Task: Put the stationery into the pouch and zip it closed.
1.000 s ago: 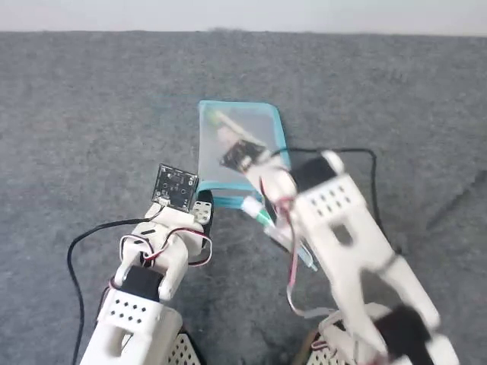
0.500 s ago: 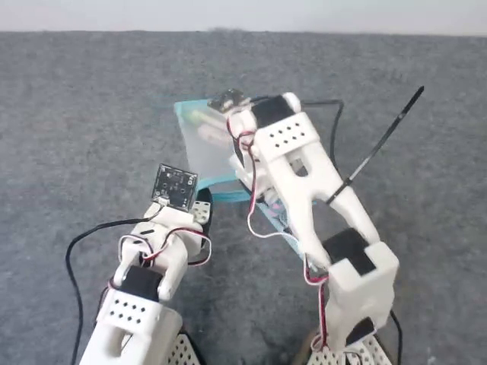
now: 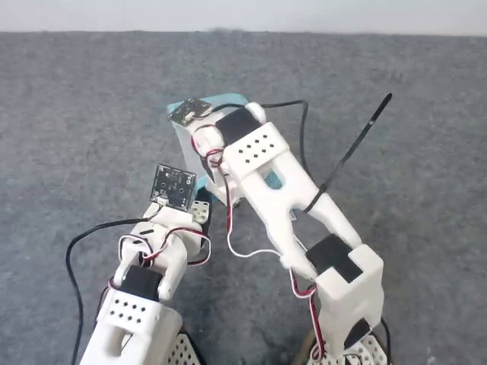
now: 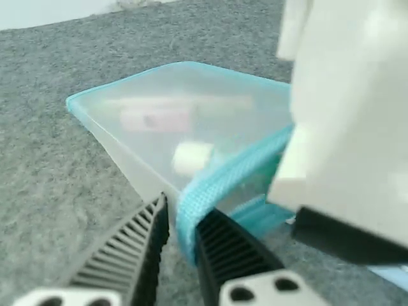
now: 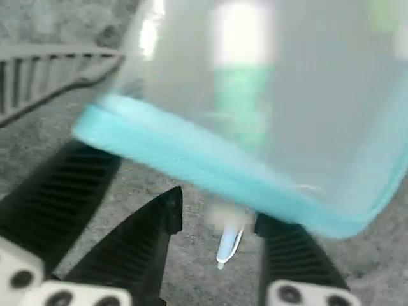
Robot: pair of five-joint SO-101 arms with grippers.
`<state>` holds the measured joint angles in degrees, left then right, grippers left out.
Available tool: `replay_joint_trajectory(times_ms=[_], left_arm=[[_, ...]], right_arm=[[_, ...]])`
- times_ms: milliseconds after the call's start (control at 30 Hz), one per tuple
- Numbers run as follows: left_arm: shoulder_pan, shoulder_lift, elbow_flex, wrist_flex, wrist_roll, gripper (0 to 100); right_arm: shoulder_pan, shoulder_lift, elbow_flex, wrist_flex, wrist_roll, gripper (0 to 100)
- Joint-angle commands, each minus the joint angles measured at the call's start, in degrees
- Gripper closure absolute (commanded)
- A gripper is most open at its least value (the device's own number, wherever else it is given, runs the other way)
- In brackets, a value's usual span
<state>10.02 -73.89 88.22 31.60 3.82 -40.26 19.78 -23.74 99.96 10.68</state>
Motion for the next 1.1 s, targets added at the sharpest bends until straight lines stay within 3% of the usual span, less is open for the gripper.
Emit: replay_joint_trajectory(times_ms=[0, 233, 433, 600, 833, 1067], left_arm=[[1.2, 0.2, -1.4, -1.5, 0.0, 99], [1.2, 0.2, -1.4, -1.5, 0.0, 99], [0.8, 0.2, -1.4, -1.5, 0.0, 99], [-3.8, 0.1, -1.7, -1.6, 0.0, 99], [-7.3, 0.1, -1.7, -1.6, 0.1, 99], [-10.6, 0.1, -1.7, -1.6, 0.2, 99]], right_arm=[[-0.7, -1.5, -4.2, -2.9, -0.4, 76.3], [0.0, -10.5, -4.0, -1.9, -0.4, 76.4], [5.6, -22.0, -0.9, 2.5, 3.0, 76.4], [10.8, -29.5, 15.1, 0.1, 6.8, 76.4], [10.9, -41.2, 46.5, -14.1, 8.6, 86.4], [10.9, -49.1, 68.9, -23.7, 12.0, 86.8]])
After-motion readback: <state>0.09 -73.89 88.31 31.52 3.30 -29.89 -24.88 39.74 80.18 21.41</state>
